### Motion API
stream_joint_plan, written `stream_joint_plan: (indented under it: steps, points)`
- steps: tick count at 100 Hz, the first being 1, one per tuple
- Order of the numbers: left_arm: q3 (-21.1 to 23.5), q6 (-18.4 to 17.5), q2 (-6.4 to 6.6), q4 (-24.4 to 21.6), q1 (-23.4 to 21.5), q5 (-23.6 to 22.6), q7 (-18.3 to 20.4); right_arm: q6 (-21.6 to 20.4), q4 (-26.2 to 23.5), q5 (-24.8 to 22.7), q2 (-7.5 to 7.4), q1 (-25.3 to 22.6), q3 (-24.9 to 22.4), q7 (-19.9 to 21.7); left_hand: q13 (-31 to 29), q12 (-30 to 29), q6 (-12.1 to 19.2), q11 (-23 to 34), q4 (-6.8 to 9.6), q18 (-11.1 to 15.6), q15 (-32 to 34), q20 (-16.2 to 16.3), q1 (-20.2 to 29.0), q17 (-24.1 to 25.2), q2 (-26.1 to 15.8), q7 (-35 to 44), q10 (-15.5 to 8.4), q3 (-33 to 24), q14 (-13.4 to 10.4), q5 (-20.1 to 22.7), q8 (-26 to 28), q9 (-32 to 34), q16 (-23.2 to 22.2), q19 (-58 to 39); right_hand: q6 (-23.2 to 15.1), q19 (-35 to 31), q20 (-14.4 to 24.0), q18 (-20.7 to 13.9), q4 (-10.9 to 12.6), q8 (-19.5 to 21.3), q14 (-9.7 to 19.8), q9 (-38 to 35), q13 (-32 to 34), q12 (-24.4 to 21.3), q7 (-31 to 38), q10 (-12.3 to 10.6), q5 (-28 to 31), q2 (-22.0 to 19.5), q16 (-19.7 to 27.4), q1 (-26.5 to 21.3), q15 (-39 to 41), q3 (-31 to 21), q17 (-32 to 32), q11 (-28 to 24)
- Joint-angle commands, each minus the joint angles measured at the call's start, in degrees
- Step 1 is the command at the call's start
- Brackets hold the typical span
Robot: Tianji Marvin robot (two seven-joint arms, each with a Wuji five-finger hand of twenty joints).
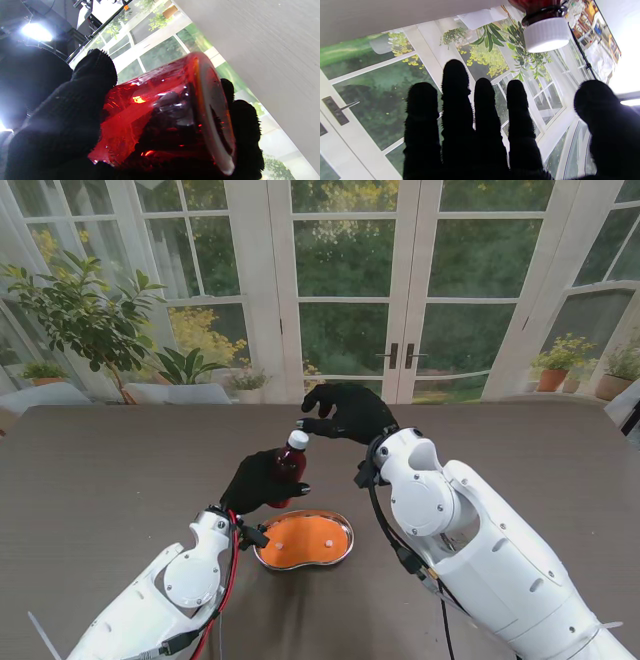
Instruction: Collect the cotton balls from the tray into a sample bottle
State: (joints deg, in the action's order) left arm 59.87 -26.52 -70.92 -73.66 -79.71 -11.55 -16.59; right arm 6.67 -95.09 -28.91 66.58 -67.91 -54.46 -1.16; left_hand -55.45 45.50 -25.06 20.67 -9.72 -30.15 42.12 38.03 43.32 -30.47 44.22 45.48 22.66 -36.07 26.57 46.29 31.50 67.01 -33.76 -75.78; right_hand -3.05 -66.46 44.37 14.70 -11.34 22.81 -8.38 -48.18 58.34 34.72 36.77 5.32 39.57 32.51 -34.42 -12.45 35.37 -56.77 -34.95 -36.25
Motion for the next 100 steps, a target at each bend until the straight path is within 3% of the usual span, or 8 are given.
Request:
stream_joint_plan:
  steps: [1, 22, 46, 100]
  points:
    - [0.5, -0.3, 0.49, -0.4, -0.4, -0.1, 1.3, -0.8, -0.8, -0.7, -0.43, 0.0, 0.1, 0.9, -1.3, 0.5, 13.4, 0.1, 0.67, 1.8, 0.3, 0.0, 11.3, 1.5, -10.1, 10.6, -6.4, -8.6, -0.6, 4.4, 1.7, 4.2, -1.2, -0.9, -1.9, -4.1, 1.3, -1.0, 2.5, 1.9, 1.3, -1.4, 2.2, 1.5, -0.7, -0.9, 1.2, -1.0, -1.6, 1.5, 2.4, 1.3, -1.3, -1.6]
    - [1.0, -1.1, 0.72, -0.4, -0.3, -0.8, 1.5, -3.8, 0.2, -3.5, -1.08, 0.6, 1.8, 2.1, -1.4, 0.3, 13.3, 0.0, 0.73, 1.3, 0.4, 0.1, 11.3, 1.6, -9.9, 10.6, -6.5, -8.7, -0.6, 4.6, 1.5, 4.6, -1.3, -0.9, -2.9, -7.4, 2.2, -2.0, 1.9, 2.0, 2.8, -2.5, 4.8, 3.3, -1.8, -1.9, 0.1, 0.8, -3.3, 1.7, 6.8, -0.1, -3.6, -2.8]
    - [1.0, -2.2, 0.84, -0.1, -0.4, -2.2, 1.1, -4.1, 0.5, -4.6, -1.42, 1.9, 3.5, 3.9, -1.0, 0.4, 13.6, 0.0, 0.67, 1.6, 0.3, 0.1, 11.1, 2.2, -9.9, 10.5, -6.6, -8.7, -0.6, 4.7, 1.4, 4.4, -1.4, -0.7, -1.0, -9.5, 2.9, -2.7, 1.3, 1.0, 3.5, -1.1, 5.0, 4.7, -3.8, -2.6, -4.5, 3.6, -4.5, 2.2, 9.9, -0.9, -4.0, -4.3]
    - [1.3, -2.4, 1.02, -0.9, -0.9, -3.7, 0.6, -4.7, 0.7, -7.1, -2.06, 2.8, 4.5, 5.8, -0.9, 0.3, 13.7, 0.0, 0.64, 1.7, 0.2, 0.2, 11.0, 2.8, -9.9, 10.5, -6.7, -8.7, -0.7, 4.8, 1.3, 4.5, -1.5, -0.3, -2.0, -13.6, 3.4, -3.6, 0.8, 5.3, 5.3, -4.6, 9.4, 7.3, 5.7, -3.5, 3.6, 6.9, -5.3, 0.9, 14.3, -4.8, -7.7, -7.6]
